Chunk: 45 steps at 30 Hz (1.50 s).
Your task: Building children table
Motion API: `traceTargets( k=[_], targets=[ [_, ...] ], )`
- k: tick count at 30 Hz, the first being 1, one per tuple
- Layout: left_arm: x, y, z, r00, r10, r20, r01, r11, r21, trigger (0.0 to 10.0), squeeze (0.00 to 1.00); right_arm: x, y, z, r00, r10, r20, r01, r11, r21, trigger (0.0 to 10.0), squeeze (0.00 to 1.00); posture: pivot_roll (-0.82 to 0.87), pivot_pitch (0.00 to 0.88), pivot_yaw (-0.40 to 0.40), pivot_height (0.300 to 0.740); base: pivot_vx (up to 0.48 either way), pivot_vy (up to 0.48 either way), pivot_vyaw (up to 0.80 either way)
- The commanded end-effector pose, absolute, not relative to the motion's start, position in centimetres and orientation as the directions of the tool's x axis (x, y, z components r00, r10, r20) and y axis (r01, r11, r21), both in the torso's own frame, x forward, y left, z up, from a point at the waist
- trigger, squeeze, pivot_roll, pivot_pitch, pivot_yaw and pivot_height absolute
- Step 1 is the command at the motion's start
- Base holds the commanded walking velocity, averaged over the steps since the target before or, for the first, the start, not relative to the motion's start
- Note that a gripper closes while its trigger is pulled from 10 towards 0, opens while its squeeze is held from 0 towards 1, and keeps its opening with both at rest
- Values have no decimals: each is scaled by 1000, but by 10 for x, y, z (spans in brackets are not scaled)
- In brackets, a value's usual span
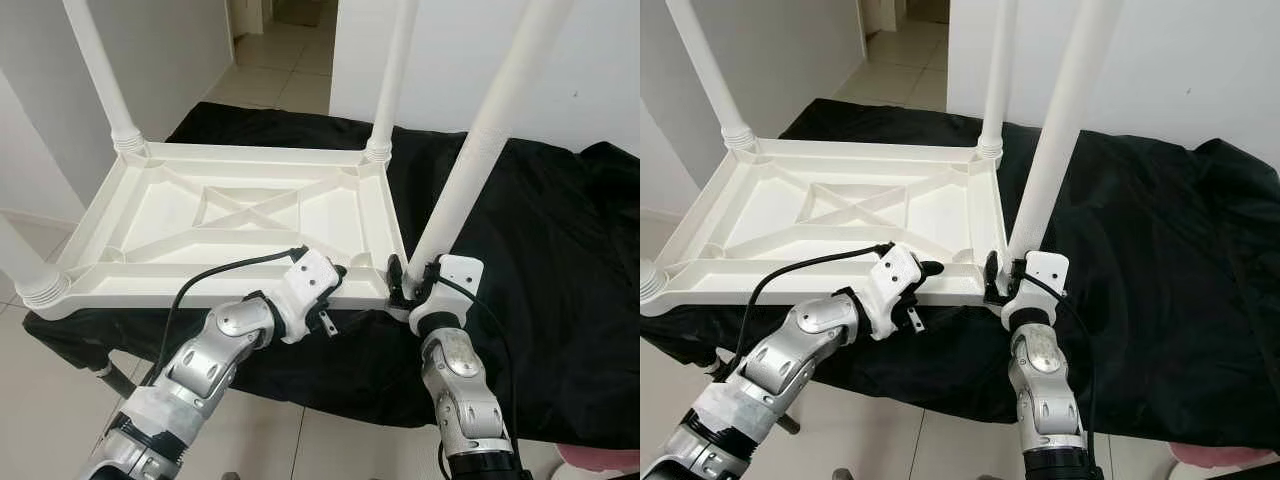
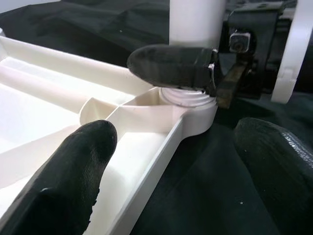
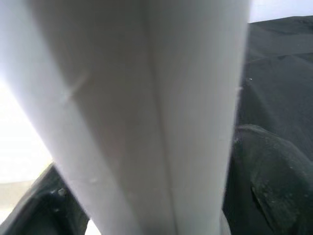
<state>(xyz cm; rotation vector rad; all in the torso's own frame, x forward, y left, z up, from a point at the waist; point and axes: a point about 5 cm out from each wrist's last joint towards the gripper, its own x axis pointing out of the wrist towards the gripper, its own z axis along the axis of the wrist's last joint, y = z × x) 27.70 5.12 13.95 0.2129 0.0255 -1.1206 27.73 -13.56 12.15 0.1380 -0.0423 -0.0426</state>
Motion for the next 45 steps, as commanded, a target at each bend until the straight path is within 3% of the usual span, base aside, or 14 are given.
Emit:
traceTargets(
  k=[1, 4, 5, 6, 7, 25, 27, 29, 31, 37, 38, 40, 41, 45],
  targets=[
    [275, 49, 143, 388, -912, -133, 917, 366, 160, 10000, 0, 275, -132, 121, 999, -25, 40, 18, 984, 178, 10000, 1000, -69, 0, -6, 740, 0, 0, 0],
    [274, 48, 143, 387, -913, -131, 917, 366, 160, 10000, 0, 278, -139, 121, 998, 17, 54, -25, 987, 161, 10000, 1000, -67, 0, -11, 740, 0, 0, 0],
    [274, 48, 143, 387, -913, -131, 917, 366, 160, 10000, 0, 280, -142, 122, 997, 43, 64, -52, 988, 146, 10000, 184, -67, 0, -11, 740, 0, 0, 0],
    [274, 48, 143, 387, -913, -131, 917, 366, 160, 10000, 0, 280, -142, 122, 997, 43, 64, -52, 988, 146, 10000, 184, -67, 0, -11, 740, 0, 0, 0],
    [274, 48, 143, 387, -913, -131, 917, 366, 161, 10000, 0, 281, -144, 122, 995, 77, 69, -86, 987, 138, 10000, 0, -65, 0, -14, 740, 0, 0, 0],
    [268, 42, 143, 381, -917, -121, 920, 362, 153, 10000, 0, 291, -163, 125, 851, 521, 65, -517, 853, -70, 10000, 0, -48, 0, -25, 740, 0, 0, 0],
    [269, 41, 143, 380, -917, -120, 920, 361, 154, 10000, 0, 294, -168, 124, 849, 526, 52, -521, 850, -81, 8902, 0, -44, 0, -28, 740, 0, 0, 0],
    [270, 42, 144, 385, -916, -117, 918, 366, 155, 10000, 0, 298, -176, 123, 849, 527, 42, -521, 848, -98, 706, 0, -43, 0, -26, 740, 0, 0, 0],
    [271, 42, 145, 387, -915, -116, 916, 368, 157, 10000, 0, 298, -177, 122, 848, 528, 43, -522, 847, -97, 0, 0, -45, 0, -22, 740, 0, 0, 0],
    [270, 43, 145, 381, -917, -120, 919, 362, 153, 10000, 0, 291, -175, 120, 849, 524, 64, -522, 851, -50, 0, 0, -51, 0, -13, 740, 0, 0, 0],
    [270, 42, 145, 380, -917, -120, 920, 360, 154, 10000, 0, 290, -174, 121, 855, 514, 71, -512, 858, -41, 8588, 0, -49, 0, -16, 740, 0, 0, 0],
    [270, 42, 145, 380, -917, -120, 920, 360, 154, 10000, 0, 290, -174, 121, 855, 514, 71, -512, 858, -41, 8588, 0, -49, 0, -16, 740, 0, 0, 0],
    [270, 43, 145, 381, -917, -121, 920, 362, 153, 10000, 0, 287, -172, 124, 873, 478, 97, -479, 878, -16, 10000, 0, -51, 0, -15, 740, 0, 0, 0],
    [270, 44, 145, 383, -916, -122, 919, 364, 150, 10000, 0, 287, -170, 127, 899, 424, 114, -427, 904, 7, 10000, 0, -53, 0, -15, 740, 0, 0, 0]
  ],
)
